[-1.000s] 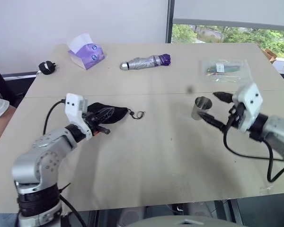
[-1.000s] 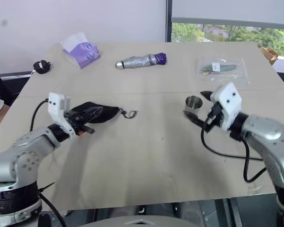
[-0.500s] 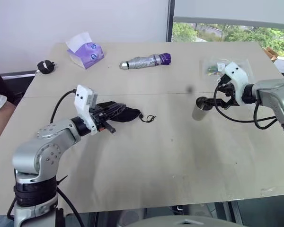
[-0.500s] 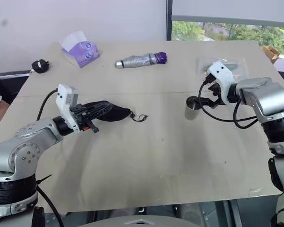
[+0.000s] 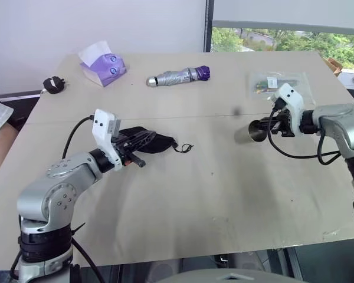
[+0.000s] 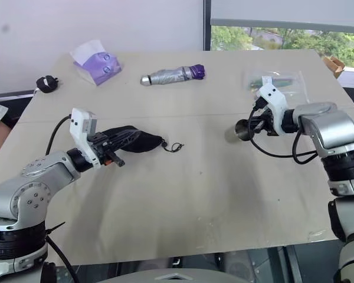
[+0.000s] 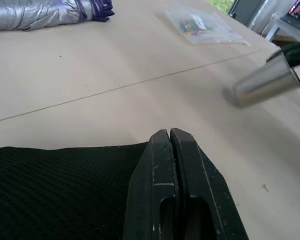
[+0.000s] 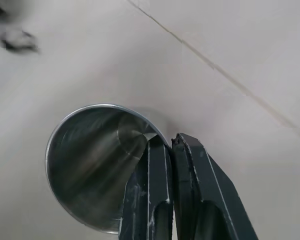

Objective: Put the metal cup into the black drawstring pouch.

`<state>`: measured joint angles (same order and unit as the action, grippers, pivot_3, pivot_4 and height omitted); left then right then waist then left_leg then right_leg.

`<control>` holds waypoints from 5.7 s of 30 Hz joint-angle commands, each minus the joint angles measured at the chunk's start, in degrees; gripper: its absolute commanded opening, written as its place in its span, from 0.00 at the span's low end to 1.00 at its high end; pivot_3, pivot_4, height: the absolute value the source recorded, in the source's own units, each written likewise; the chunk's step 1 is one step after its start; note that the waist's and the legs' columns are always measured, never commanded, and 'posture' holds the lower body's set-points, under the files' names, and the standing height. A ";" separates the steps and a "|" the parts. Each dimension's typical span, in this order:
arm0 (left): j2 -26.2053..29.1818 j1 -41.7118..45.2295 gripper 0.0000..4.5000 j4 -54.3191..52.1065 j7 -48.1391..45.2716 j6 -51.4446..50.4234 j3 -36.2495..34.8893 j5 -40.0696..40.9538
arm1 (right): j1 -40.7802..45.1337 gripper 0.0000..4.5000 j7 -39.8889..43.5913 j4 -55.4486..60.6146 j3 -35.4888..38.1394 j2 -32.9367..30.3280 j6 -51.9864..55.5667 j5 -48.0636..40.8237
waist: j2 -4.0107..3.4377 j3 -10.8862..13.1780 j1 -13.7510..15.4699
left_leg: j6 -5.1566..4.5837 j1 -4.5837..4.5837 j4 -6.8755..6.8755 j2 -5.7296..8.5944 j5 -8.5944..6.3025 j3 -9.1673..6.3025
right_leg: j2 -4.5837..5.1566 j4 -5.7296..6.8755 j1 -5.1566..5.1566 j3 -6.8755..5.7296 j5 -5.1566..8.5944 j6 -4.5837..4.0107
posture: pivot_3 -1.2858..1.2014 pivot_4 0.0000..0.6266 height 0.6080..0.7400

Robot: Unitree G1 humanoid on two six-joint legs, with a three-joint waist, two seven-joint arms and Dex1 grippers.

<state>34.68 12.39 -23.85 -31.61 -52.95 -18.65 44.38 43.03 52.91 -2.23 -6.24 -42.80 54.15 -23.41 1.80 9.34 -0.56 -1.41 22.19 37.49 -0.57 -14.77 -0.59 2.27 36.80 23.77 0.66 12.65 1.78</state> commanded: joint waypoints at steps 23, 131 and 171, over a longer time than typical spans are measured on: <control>16.87 -11.38 0.56 2.96 -10.63 26.97 8.85 -27.21 | -15.91 0.00 -15.91 24.54 5.55 23.06 0.43 -13.61 | -0.09 0.05 -0.13 | 0.00 -0.12 -0.13 0.02 0.00 0.10 | 0.19 0.01 0.03 -0.02 0.09 -0.14 | 0.52 0.24 1.00; -9.26 9.15 0.00 2.69 17.24 -28.80 -13.70 7.33 | -5.15 0.00 -18.70 -35.75 -12.74 53.41 -57.18 17.81 | 0.08 -0.03 -0.89 | 0.38 -0.33 -0.17 0.19 0.20 -0.22 | 0.31 0.23 -0.08 -0.19 -0.10 -0.06 | 0.52 0.24 1.00; -16.10 7.21 0.00 -4.19 14.82 -11.84 1.63 11.98 | 10.15 0.00 -24.09 -51.28 -17.32 55.80 -73.25 30.07 | 0.01 0.07 -1.06 | 0.95 0.52 -0.25 0.24 0.54 -1.13 | 0.43 0.00 0.25 -1.04 -0.13 -0.14 | 0.52 0.24 1.00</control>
<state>19.40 17.55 -25.68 -14.74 -66.36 -19.80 53.90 51.56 29.15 -54.61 -21.04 7.70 -17.30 3.86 1.82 9.41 -1.62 -0.47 22.70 37.26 -0.31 -14.23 -1.68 2.72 36.79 24.02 -0.34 12.51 1.64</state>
